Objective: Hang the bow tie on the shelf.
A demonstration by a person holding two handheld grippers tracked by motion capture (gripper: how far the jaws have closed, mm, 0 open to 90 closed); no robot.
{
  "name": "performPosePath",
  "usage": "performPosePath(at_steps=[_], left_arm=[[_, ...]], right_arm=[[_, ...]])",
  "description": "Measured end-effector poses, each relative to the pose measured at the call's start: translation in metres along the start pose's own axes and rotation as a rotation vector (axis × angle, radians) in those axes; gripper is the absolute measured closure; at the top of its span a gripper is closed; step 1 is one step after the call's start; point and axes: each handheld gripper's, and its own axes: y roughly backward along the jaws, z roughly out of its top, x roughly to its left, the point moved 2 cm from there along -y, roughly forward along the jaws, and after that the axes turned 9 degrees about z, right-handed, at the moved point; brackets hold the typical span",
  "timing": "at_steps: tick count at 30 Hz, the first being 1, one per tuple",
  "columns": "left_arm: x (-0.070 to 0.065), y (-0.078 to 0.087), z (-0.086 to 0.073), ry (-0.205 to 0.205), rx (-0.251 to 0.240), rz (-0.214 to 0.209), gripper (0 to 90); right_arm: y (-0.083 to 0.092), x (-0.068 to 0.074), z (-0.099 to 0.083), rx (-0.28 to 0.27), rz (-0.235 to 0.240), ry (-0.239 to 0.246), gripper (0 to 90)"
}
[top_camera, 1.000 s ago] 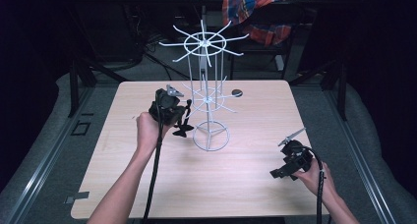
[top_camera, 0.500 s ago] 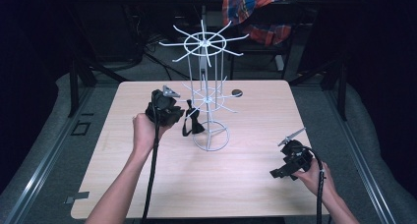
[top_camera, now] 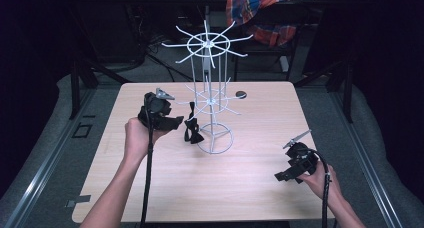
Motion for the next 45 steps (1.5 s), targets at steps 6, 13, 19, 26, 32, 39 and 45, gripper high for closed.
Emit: performPosePath(at_steps=[6,13,19,26,32,39,45], left_arm=[[0.01,0.012,-0.01,0.027,0.003,0.011,27.5],[0.017,0.017,-0.025,0.035,0.02,0.014,15.5],[0.022,0.018,-0.041,0.05,0.043,0.026,11.4],[0.027,0.015,-0.067,0.067,0.099,0.042,4.6],[0.031,0.01,-0.088,0.083,0.153,0.034,0.1],[0.033,0.005,-0.108,0.1,0.206,0.022,0.0],[0.034,0.0,-0.121,0.097,0.24,0.028,0.0]], right_arm=[[-0.001,0.003,0.0,-0.029,0.001,-0.019,16.3],[0.001,0.002,0.001,0.001,0.0,0.0,16.2],[0.001,0.002,0.001,0.0,-0.001,0.0,16.1],[-0.001,0.005,0.001,-0.03,0.01,-0.014,15.9],[0.001,0.004,0.001,-0.006,0.005,-0.002,15.0],[0.0,0.005,0.001,-0.019,-0.014,-0.011,13.2],[0.001,0.004,0.001,0.001,0.007,0.01,10.6]])
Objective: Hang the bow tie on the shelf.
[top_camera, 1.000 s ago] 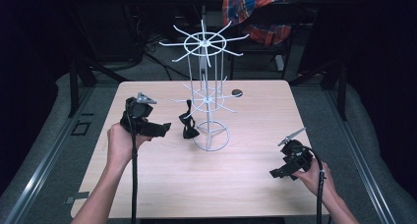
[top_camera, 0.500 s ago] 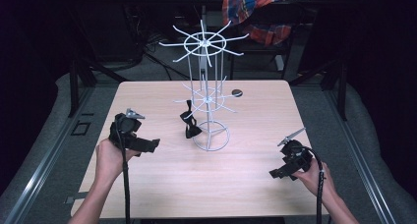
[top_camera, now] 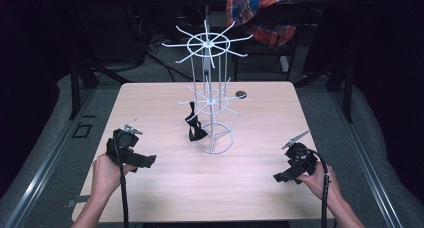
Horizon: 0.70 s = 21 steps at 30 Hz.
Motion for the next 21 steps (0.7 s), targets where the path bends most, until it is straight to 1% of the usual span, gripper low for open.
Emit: performPosePath(at_steps=[3,4,6,7,8,9,10,11,12,13,14,15,16,19,20,21], left_arm=[[0.002,-0.005,-0.007,0.003,0.02,0.002,0.0],[0.002,-0.007,-0.009,0.004,0.033,0.005,0.0],[0.003,-0.01,-0.014,0.0,0.048,0.006,0.0],[0.003,-0.011,-0.017,0.0,0.053,0.008,0.0],[0.004,-0.014,-0.02,0.004,0.059,0.009,0.0],[0.004,-0.015,-0.022,0.007,0.067,0.004,0.0],[0.003,-0.017,-0.024,0.01,0.07,-0.003,0.0],[0.003,-0.019,-0.025,0.014,0.074,-0.008,0.0],[0.003,-0.02,-0.026,0.01,0.079,-0.005,0.0],[0.003,-0.021,-0.027,0.013,0.08,-0.006,0.0],[0.003,-0.021,-0.027,0.009,0.082,-0.007,0.0],[0.003,-0.022,-0.027,0.016,0.081,-0.009,0.0],[0.004,-0.022,-0.028,0.019,0.08,-0.012,0.0],[0.003,-0.023,-0.028,0.02,0.074,-0.014,0.0],[0.003,-0.023,-0.027,0.02,0.069,-0.018,0.0],[0.002,-0.023,-0.026,0.021,0.06,-0.021,0.0]], right_arm=[[0.0,0.0,0.0,0.011,-0.008,0.007,9.6],[-0.001,0.0,0.0,0.009,0.002,-0.006,8.9],[-0.002,0.0,0.0,0.002,0.006,-0.004,8.6],[-0.003,0.001,-0.001,-0.009,-0.01,-0.019,8.1],[-0.002,0.0,0.0,0.022,-0.005,0.001,7.6],[-0.002,0.0,0.0,0.034,-0.001,0.0,6.9],[-0.002,0.0,0.0,0.038,-0.005,0.004,6.3],[-0.003,0.0,0.0,0.031,-0.004,0.002,5.8],[-0.003,-0.001,0.0,0.039,-0.008,0.008,5.6],[-0.004,0.0,0.0,0.027,-0.001,0.002,5.4],[-0.004,0.0,0.0,0.031,0.0,0.006,5.4],[-0.005,0.001,0.0,0.013,0.003,-0.003,5.4],[-0.005,0.001,0.0,0.012,0.002,-0.004,5.5],[-0.005,0.0,0.0,0.024,0.003,0.003,5.6],[-0.005,0.0,0.0,0.04,-0.005,0.013,5.7],[-0.005,0.0,0.0,0.04,-0.005,0.013,5.7]])
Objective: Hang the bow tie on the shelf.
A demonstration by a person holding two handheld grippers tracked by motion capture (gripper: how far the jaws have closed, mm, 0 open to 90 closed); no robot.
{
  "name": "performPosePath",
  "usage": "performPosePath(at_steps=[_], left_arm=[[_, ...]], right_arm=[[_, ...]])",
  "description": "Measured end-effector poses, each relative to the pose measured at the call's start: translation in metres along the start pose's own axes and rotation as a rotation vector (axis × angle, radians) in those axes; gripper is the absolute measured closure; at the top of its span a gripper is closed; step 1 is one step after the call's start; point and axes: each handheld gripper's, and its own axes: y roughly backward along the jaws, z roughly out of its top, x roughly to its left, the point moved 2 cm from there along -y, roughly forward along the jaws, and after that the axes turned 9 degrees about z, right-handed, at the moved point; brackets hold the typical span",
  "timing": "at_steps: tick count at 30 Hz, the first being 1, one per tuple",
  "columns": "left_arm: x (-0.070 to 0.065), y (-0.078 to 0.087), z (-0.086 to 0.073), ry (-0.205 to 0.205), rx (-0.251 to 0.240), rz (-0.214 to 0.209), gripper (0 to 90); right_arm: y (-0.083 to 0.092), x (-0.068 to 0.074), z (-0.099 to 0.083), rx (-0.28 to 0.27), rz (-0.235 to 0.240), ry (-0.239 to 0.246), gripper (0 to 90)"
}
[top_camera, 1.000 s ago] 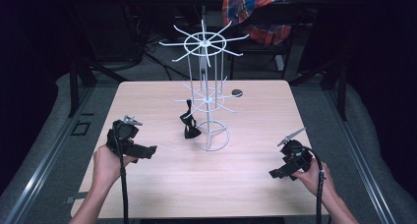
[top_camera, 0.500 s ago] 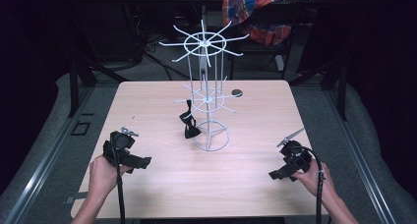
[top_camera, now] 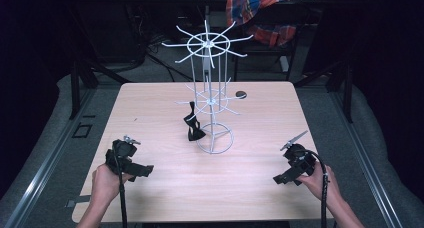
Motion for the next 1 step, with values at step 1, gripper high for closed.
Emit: performPosePath(at_steps=[1], left_arm=[[-0.0014,0.0005,0.0017,-0.001,-0.013,-0.001,0.0]], right_arm=[[0.0,0.0,0.0001,0.007,0.002,0.001,5.7]])
